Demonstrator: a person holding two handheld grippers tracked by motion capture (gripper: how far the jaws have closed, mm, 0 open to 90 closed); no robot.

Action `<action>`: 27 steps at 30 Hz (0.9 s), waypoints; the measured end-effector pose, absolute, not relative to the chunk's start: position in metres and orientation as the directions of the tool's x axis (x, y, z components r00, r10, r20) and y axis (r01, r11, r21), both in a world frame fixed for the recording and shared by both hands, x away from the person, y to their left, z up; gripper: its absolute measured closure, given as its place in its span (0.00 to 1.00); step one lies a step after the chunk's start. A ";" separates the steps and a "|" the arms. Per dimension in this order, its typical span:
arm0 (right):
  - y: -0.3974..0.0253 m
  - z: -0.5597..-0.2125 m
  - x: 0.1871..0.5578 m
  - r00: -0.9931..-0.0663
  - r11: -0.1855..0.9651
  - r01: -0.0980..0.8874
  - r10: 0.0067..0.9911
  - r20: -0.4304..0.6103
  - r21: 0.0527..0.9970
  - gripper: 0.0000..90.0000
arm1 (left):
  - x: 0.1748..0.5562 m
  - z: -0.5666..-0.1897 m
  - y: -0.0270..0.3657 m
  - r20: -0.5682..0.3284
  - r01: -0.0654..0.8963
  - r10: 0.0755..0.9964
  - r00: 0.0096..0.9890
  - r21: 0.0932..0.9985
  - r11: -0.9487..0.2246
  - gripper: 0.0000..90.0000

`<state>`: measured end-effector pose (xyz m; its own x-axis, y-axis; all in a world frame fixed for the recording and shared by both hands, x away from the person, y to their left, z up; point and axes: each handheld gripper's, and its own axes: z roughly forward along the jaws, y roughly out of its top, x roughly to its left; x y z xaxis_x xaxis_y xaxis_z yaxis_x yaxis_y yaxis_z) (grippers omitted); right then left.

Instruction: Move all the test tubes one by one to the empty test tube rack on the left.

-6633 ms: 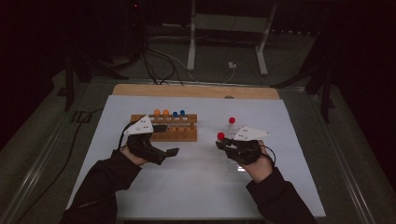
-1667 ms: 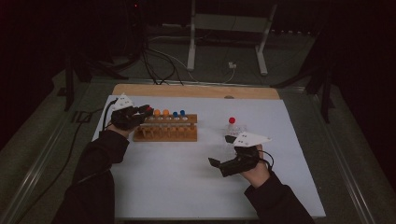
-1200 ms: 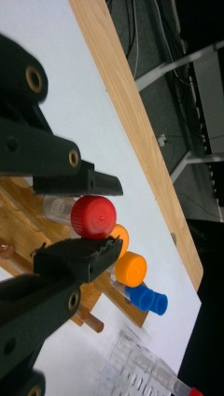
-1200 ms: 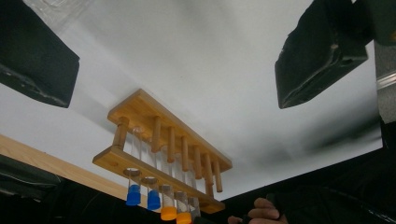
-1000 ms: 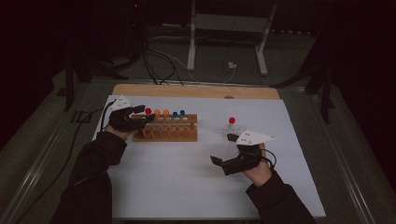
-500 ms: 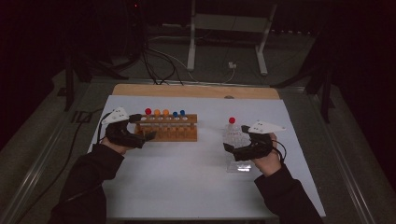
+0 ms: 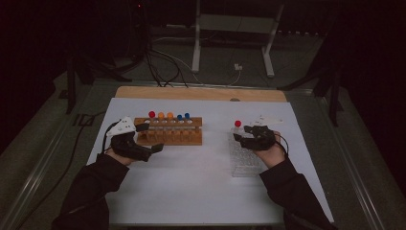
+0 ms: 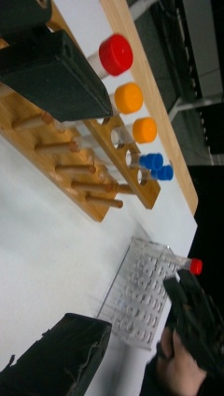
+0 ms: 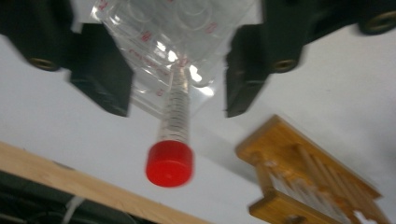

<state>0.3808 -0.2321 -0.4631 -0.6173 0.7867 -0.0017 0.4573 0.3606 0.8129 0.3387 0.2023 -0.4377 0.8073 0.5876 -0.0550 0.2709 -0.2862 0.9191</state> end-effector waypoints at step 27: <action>-0.223 -0.442 0.389 -0.624 0.394 0.423 0.779 -0.052 0.816 0.83 | 0.340 -0.440 0.202 -0.074 0.285 0.578 0.813 0.916 -0.283 0.02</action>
<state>0.3887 -0.2228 -0.4419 -0.6244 0.7793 -0.0521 0.4231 0.3936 0.8161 0.3395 0.2021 -0.4396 0.8126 0.5781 -0.0741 0.2848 -0.2830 0.9158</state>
